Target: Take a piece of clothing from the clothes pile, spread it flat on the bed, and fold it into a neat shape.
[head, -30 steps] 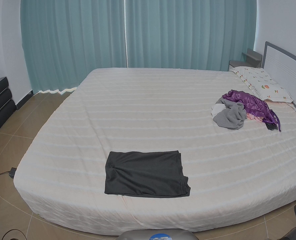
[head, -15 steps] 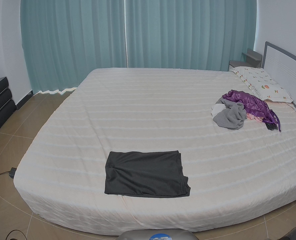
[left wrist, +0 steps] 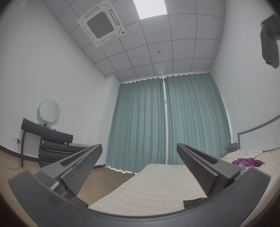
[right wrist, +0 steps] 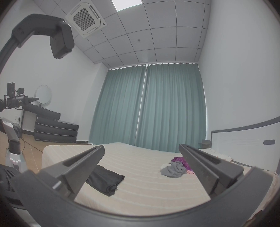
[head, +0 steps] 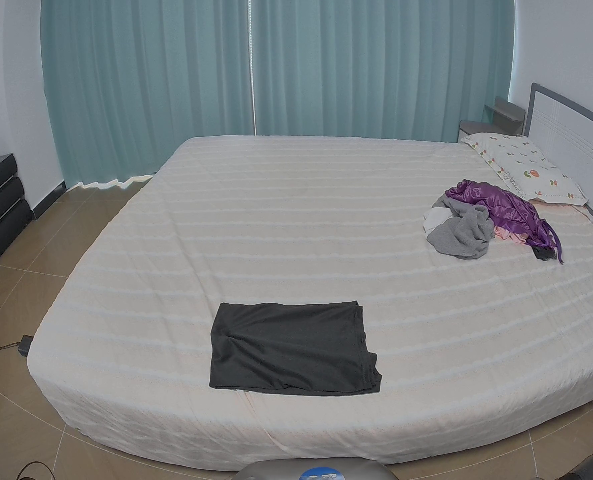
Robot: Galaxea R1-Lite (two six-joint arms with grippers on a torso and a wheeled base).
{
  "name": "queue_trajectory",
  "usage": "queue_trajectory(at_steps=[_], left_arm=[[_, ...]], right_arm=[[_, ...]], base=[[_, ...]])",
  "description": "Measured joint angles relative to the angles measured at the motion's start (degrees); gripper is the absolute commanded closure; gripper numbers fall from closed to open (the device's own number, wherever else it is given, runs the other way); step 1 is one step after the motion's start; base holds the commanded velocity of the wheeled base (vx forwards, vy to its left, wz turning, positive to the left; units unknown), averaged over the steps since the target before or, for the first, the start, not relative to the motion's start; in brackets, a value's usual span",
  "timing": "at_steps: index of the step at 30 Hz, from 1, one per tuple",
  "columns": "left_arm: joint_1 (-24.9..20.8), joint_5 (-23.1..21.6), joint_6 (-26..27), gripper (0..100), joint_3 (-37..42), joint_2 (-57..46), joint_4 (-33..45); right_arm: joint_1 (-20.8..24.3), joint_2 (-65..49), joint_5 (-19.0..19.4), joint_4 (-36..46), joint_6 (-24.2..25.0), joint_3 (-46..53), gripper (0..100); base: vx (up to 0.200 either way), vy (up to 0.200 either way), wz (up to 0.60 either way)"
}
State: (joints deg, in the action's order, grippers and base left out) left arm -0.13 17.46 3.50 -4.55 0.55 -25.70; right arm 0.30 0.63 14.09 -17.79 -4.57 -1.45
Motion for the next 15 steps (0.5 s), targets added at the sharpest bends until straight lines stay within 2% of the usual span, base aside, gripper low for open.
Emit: queue_trajectory(at_steps=[3,8,15], left_arm=[[-0.02,-1.39,0.24,0,2.29,-0.02,-1.94],[-0.05,-6.53,0.44,0,3.29,-0.02,1.43],[-0.05,-11.45,0.46,0,3.54,0.00,15.98]], right_arm=[[0.00,0.00,-1.78,4.68,-0.07,0.30,0],[0.00,0.00,-3.69,13.43,0.66,0.44,0],[-0.01,0.02,-5.10,13.74,2.55,0.44,0]], base=[[0.000,0.000,0.00],[0.000,0.000,0.00],[0.000,0.000,0.00]])
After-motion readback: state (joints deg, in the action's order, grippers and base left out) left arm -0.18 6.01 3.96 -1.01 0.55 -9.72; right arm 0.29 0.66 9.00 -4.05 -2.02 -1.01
